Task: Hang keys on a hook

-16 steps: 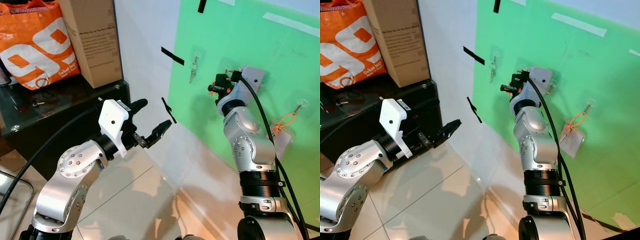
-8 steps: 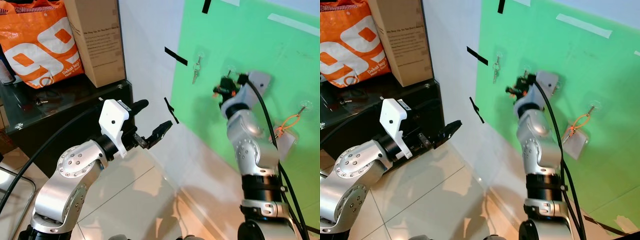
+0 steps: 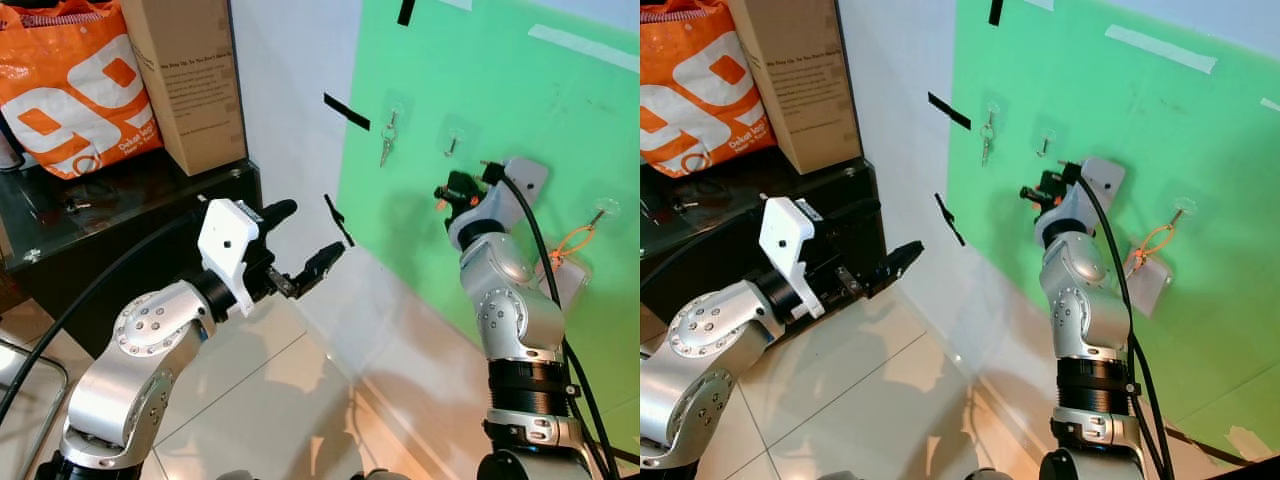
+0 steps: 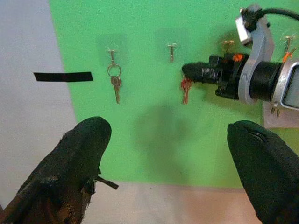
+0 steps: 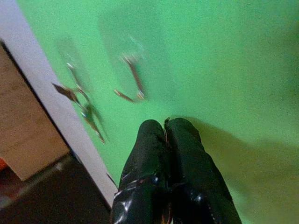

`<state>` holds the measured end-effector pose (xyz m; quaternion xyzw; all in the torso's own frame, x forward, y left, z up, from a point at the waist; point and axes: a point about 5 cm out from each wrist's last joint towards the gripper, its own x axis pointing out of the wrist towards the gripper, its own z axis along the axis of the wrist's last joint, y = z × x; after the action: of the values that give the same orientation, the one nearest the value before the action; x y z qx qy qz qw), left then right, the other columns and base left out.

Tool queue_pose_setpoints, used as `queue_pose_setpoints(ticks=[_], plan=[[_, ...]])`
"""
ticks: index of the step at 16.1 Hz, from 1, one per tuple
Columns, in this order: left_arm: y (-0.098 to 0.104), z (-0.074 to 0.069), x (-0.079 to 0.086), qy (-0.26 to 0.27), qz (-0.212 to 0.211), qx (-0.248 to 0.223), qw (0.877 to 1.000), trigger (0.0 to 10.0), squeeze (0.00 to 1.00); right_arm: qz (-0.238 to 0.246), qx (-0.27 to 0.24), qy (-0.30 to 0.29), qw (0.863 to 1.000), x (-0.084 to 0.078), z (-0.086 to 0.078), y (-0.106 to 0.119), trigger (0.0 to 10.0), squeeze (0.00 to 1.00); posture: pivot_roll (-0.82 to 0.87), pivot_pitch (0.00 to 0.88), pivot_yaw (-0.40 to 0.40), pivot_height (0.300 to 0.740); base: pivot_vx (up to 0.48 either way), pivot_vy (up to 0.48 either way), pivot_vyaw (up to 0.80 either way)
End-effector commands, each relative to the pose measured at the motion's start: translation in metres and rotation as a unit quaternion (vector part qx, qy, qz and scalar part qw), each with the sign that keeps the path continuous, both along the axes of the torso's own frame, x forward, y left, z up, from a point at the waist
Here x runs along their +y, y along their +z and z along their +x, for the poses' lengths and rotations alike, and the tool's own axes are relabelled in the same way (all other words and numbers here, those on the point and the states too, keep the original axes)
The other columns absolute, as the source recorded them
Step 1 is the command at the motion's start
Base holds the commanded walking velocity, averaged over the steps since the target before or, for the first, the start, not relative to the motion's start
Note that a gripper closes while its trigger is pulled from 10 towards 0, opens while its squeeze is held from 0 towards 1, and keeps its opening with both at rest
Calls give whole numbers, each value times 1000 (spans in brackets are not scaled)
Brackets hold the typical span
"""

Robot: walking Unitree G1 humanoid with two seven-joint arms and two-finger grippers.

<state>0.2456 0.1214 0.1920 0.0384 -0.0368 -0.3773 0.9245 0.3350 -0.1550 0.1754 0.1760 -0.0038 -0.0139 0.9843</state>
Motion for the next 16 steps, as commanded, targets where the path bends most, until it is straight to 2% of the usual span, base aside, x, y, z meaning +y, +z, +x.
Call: queue_pose_setpoints(ticks=[1,6,8,12,16], plan=[[2,-1,-2,-2,7,-3,1000,10000,310,12,-38,19,999,6,0,14,10000,0,91,0,-15,740,0,0,0],[3,-1,-2,-3,8,-3,1000,10000,310,1,-52,31,998,14,7,22,10000,0,94,0,-15,740,0,0,0],[3,-1,-2,-2,8,-3,1000,10000,314,-20,-62,23,998,15,12,26,10000,0,98,0,-14,740,0,0,0],[4,-1,-2,-3,9,-3,1000,10000,310,-34,-72,10,997,13,19,32,10000,0,98,0,-12,740,0,0,0],[4,-1,-2,-3,10,-3,1000,10000,306,-47,-50,-7,998,8,22,25,10000,0,97,0,-10,740,0,0,0]])
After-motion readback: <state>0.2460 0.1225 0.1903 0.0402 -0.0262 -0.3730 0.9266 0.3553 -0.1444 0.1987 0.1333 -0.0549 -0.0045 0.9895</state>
